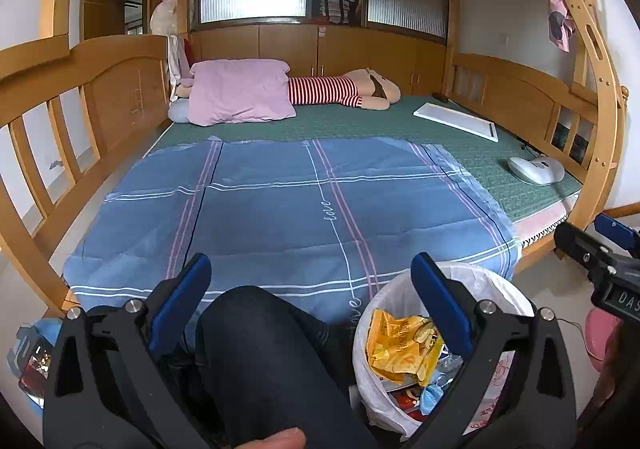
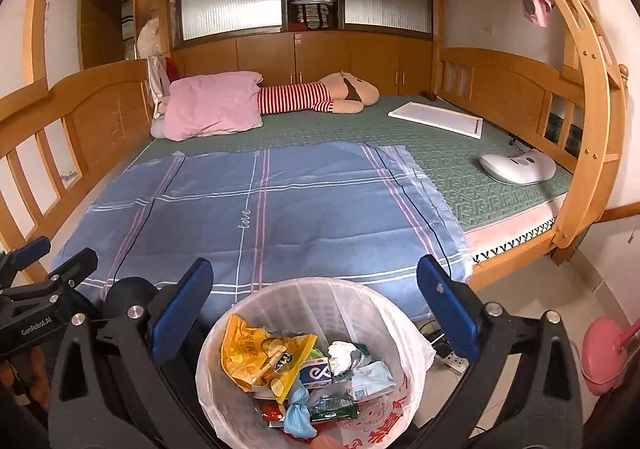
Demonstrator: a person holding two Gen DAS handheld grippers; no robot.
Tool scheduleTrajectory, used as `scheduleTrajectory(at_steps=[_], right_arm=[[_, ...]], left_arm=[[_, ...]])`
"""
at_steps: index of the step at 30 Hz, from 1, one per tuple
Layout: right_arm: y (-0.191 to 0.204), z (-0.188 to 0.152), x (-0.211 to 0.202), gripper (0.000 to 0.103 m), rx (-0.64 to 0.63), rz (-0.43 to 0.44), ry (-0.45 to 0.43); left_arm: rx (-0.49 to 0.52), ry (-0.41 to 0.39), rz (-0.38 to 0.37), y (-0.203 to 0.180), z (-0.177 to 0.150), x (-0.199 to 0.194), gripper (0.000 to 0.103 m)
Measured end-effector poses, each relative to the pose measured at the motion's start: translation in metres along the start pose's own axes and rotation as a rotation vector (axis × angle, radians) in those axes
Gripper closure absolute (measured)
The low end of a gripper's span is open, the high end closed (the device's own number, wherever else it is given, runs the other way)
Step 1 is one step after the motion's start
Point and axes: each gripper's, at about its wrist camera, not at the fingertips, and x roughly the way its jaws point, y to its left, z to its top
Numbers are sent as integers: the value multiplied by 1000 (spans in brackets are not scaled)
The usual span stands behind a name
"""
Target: Collect trash
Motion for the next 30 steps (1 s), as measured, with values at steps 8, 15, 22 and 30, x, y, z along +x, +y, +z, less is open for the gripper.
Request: scheduleTrajectory(at_steps=[8, 15, 22, 30], right_arm=[[-2, -2, 0, 4, 5, 2, 2], [-1, -3, 1, 4, 7, 1, 3], [1, -4, 0, 4, 4, -4, 3], [1, -4, 2, 4, 7, -7, 7]], left_arm=[[4, 11, -6, -1, 0, 3, 3], [1, 14, -10, -2, -1, 4, 3], [0, 14, -10, -2, 0, 4, 3], [-2, 15, -13, -2, 0, 3, 3]])
